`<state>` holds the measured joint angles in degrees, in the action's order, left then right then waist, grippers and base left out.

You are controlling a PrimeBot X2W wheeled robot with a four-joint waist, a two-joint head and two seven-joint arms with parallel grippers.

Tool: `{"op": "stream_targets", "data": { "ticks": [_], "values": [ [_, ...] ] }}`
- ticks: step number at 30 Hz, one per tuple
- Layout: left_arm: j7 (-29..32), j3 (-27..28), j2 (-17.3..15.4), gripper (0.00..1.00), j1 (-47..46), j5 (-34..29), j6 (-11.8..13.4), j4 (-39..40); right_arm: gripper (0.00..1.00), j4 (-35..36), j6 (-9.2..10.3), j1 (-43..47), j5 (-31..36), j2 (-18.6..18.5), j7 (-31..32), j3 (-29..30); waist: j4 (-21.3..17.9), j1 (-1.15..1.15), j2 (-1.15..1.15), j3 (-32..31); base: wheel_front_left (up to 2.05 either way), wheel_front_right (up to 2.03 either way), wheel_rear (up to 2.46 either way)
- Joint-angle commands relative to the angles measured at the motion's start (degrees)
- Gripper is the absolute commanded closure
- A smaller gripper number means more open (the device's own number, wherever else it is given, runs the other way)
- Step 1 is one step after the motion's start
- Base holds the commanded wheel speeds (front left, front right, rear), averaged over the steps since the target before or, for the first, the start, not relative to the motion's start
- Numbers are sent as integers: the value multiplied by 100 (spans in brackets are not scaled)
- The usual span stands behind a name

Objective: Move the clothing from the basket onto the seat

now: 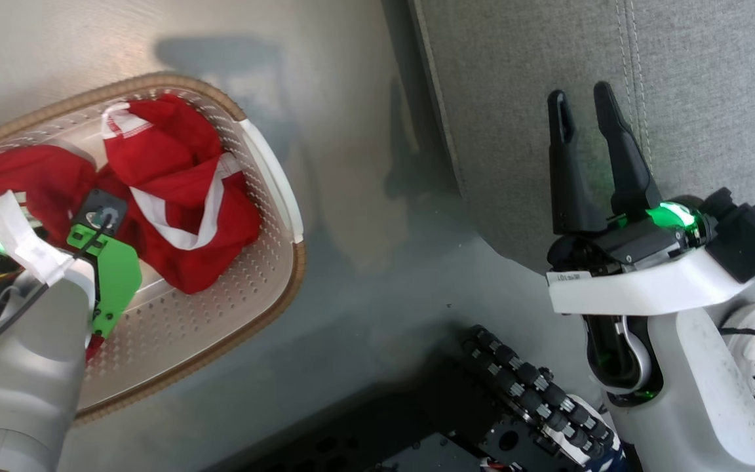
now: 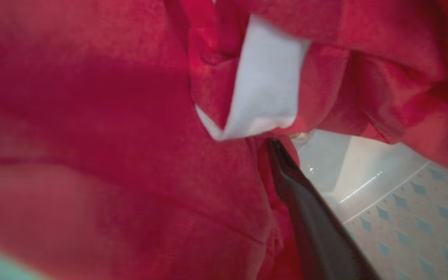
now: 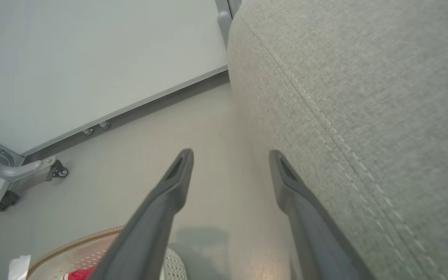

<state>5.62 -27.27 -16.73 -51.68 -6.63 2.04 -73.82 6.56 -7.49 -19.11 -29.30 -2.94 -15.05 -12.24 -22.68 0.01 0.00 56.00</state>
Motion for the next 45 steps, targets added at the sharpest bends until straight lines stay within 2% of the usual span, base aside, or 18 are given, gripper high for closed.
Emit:
{"op": "stream_targets", "data": {
  "ticks": [1,5,6,7,8,9,18,25,31,40,44,45],
  "values": [
    [83,-8,-88,0,-136,-21,44,-4,0,31,0,69,-56,7,-20,23,-110,-1,0,113,0,0,0],
    [211,-102,-151,0,-171,-38,5,-5,0,17,0,143,-3,7,-20,4,-132,-1,0,135,0,0,0],
    [227,-110,-162,18,-175,-21,21,-7,0,19,0,151,15,7,-20,-10,-138,-1,0,137,0,0,0],
    [241,-117,-167,62,-182,-12,25,-7,0,31,0,155,9,7,-20,-13,-143,-1,0,138,0,0,0],
    [250,-127,-172,87,-192,-1,3,-7,0,40,0,157,-8,6,-20,-8,-148,-1,0,140,0,0,0],
    [255,-137,-170,100,-204,10,-21,-7,0,45,0,160,-25,6,-19,3,-151,-1,0,141,0,0,0],
    [139,-181,-183,100,-235,131,-92,3,0,12,1,50,5,5,-20,-101,-165,-1,0,53,0,0,0],
    [6,-64,-205,100,-34,352,-67,2,0,-86,0,-138,35,5,-20,-245,-265,-1,0,-269,0,0,0],
    [-272,-34,27,100,202,531,-219,1,0,-283,0,14,249,3,-19,-134,15,-1,0,-990,0,0,0],
    [-972,30,403,100,810,881,-419,-1,0,-644,0,371,603,-3,-20,-22,530,-1,0,-2392,0,0,0],
    [-1688,253,560,100,1040,1188,-444,76,0,-772,1,552,682,-16,-20,-16,720,-1,0,-2979,0,0,0],
    [-1810,343,616,100,1139,1300,-535,69,0,-793,1,599,695,-36,-19,-24,769,-1,0,-3124,0,0,0]
  ]
}}
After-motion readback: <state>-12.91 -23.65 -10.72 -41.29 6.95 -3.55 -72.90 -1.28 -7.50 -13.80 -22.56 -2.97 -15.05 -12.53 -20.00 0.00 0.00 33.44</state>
